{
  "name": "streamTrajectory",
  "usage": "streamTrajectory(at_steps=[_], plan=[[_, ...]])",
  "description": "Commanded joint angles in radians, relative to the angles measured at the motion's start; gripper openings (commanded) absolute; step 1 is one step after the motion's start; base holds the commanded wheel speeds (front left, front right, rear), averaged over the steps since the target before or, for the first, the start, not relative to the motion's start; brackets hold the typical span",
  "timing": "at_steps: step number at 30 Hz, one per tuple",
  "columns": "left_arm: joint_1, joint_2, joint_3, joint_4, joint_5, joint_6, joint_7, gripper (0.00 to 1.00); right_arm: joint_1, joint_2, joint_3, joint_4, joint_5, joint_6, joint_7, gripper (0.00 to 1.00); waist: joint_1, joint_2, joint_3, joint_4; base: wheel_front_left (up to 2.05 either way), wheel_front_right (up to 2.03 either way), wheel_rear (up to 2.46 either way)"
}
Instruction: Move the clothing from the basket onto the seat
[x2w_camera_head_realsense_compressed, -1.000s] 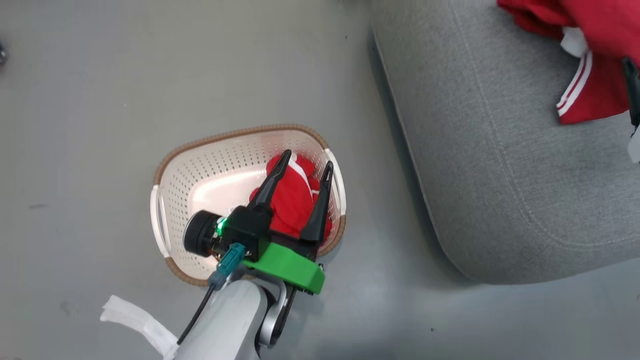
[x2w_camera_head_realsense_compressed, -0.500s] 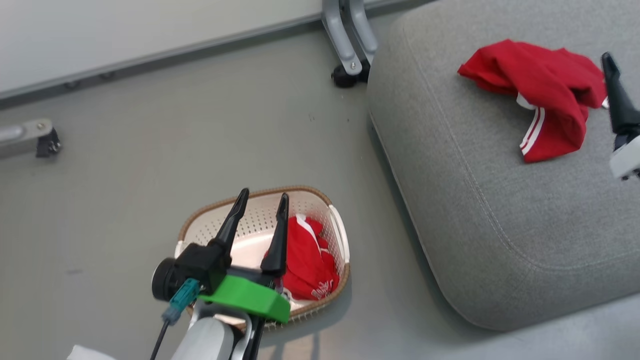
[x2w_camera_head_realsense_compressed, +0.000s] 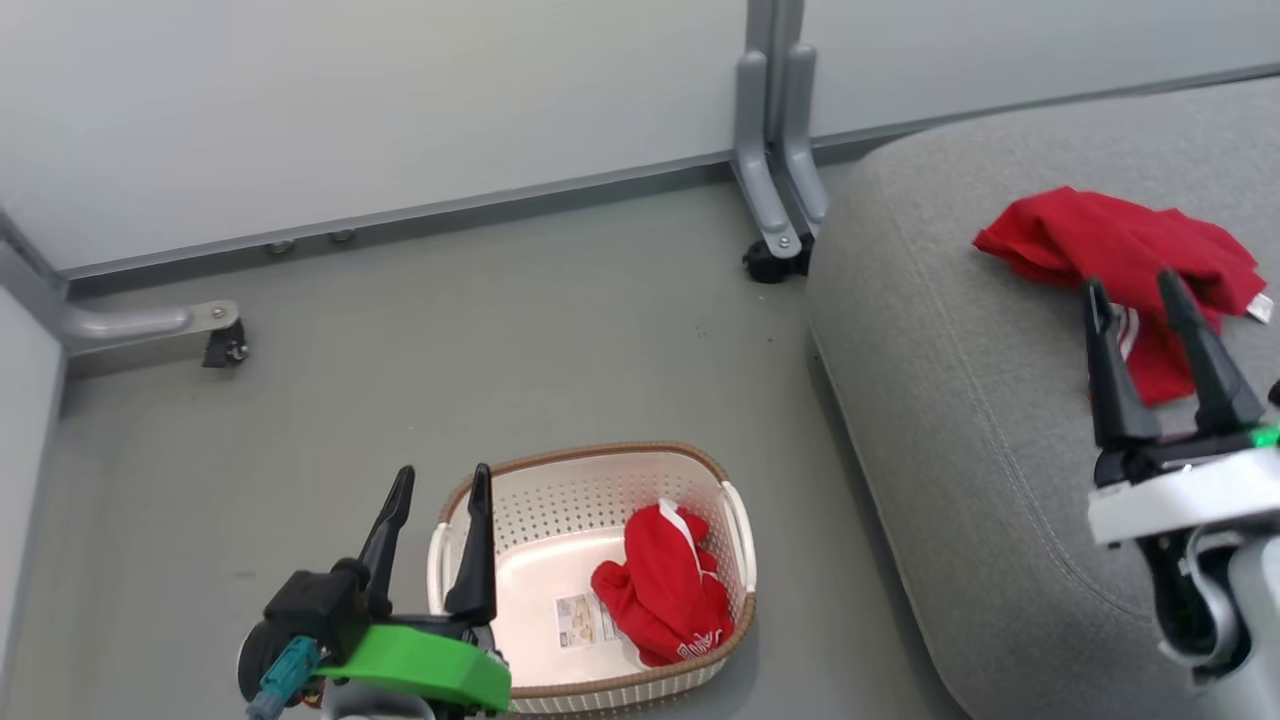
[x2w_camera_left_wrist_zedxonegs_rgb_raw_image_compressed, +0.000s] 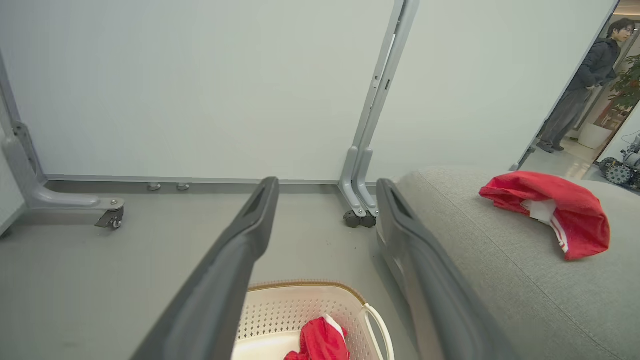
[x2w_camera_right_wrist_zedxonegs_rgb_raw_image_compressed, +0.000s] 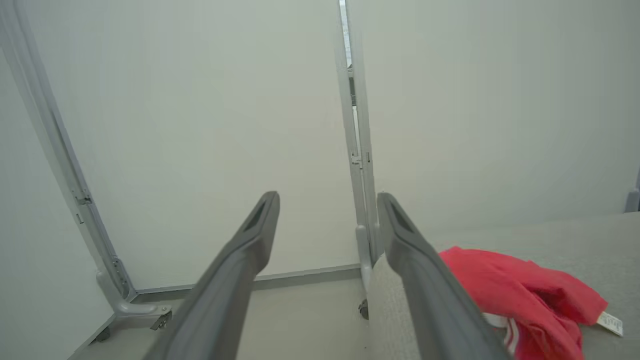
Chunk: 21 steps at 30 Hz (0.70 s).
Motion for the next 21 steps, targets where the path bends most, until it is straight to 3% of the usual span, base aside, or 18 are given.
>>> streamTrajectory(at_steps=[1, 11, 21], plan=[[0.024, 0.005, 0.016, 0.003, -0.001, -0.007, 0.001, 1.0, 0.039, 0.023, -0.004, -0.019, -0.021, 0.0, 0.0, 1.0, 0.0001, 0.0, -0.039, 0.053, 0.0, 0.0, 0.0], [0.084, 0.004, 0.089, 0.019, -0.012, -0.011, 0.001, 1.0, 0.183, 0.16, -0.024, -0.013, -0.133, 0.0, 0.0, 1.0, 0.0001, 0.0, -0.073, 0.132, 0.0, 0.0, 0.0], [0.141, 0.004, 0.144, -0.013, 0.048, -0.002, 0.001, 1.0, 0.243, 0.231, -0.022, 0.029, -0.183, 0.0, 0.0, 1.0, 0.0001, 0.0, -0.087, 0.138, 0.0, 0.0, 0.0]])
